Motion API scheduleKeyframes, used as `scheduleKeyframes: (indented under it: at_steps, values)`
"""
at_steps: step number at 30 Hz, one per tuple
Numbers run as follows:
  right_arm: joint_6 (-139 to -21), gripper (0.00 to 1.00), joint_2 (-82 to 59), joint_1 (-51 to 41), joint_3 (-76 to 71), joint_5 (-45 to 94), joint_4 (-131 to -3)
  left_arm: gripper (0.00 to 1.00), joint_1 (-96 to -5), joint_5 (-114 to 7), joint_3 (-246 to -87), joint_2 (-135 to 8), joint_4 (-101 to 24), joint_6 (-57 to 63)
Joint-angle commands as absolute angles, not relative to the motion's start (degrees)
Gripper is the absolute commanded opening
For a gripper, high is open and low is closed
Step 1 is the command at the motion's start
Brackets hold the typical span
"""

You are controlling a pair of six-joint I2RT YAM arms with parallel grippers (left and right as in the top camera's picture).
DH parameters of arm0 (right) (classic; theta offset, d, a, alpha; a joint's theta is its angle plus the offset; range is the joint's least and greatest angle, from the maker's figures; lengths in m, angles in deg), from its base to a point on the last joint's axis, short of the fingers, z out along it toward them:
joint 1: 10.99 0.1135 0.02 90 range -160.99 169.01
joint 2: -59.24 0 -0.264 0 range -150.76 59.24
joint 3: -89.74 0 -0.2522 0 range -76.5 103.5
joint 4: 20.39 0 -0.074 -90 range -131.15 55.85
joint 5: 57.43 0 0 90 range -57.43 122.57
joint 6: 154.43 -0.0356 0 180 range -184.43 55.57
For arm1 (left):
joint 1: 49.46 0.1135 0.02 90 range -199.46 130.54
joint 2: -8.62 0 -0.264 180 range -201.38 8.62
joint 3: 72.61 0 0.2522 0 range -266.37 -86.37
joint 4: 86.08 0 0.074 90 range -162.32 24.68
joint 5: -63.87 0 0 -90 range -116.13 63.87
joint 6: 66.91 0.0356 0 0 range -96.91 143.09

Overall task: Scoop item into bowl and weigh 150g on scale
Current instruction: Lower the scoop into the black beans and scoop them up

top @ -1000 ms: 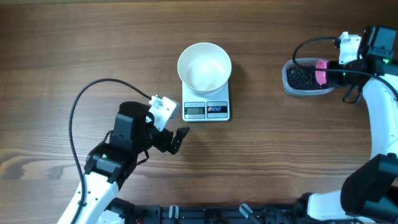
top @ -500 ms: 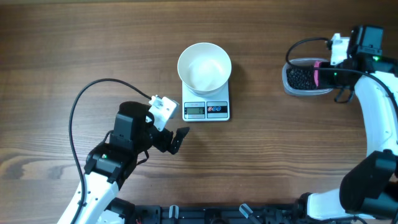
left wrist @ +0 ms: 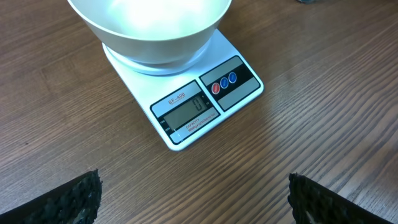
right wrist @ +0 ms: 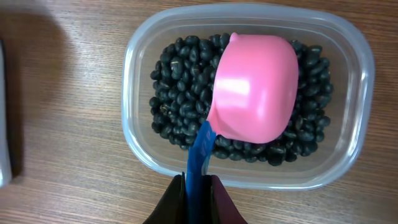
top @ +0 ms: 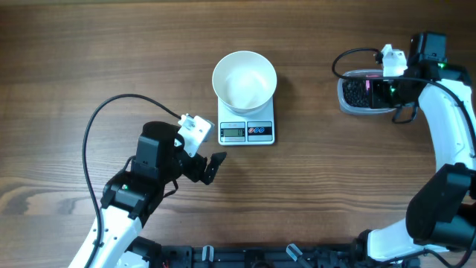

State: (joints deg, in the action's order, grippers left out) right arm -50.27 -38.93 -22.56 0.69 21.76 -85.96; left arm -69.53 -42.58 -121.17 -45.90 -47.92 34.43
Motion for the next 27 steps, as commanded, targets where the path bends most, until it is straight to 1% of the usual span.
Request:
scheduleKeyframes:
  at_steps: [1, 4, 11, 14, 19, 23, 27]
  values:
    - [-49.42, 0.04, -41.07, -24.16, -0.12, 12.17, -87.03, 1.00, -69.10, -43.45, -120.58, -45.92, -48.05, 35.10]
    - [-49.42, 0.04, -41.07, -27.53, -0.12, 8.89, -87.40, 1.00, -69.10, -43.45, -120.58, -45.92, -48.05, 35.10]
    - [-50.73, 0.04, -43.61, -31.98, -0.12, 6.84, -87.32, 1.00, -69.10, -43.45, -120.58, -45.92, -48.05, 35.10]
    - [-50.93, 0.04, -47.08, -32.51, -0.12, 2.92, -86.90, 1.00, -69.10, -43.45, -120.58, -45.92, -48.05, 35.10]
    - [-50.82, 0.04, -47.81, -33.56, -0.07, 1.09, -87.21, 1.00, -69.10, -43.45, -120.58, -45.92, -48.05, 35.10]
    - [-47.89, 0.04, -47.78, -37.45, -0.07, -5.40, -87.91, 1.00, -69.10, -43.45, -120.58, -45.92, -48.05, 35.10]
    - [-46.36, 0.04, -47.81, -39.94, -0.07, -8.57, -88.82, 1.00, -69.10, -43.45, -120.58, -45.92, -48.05, 35.10]
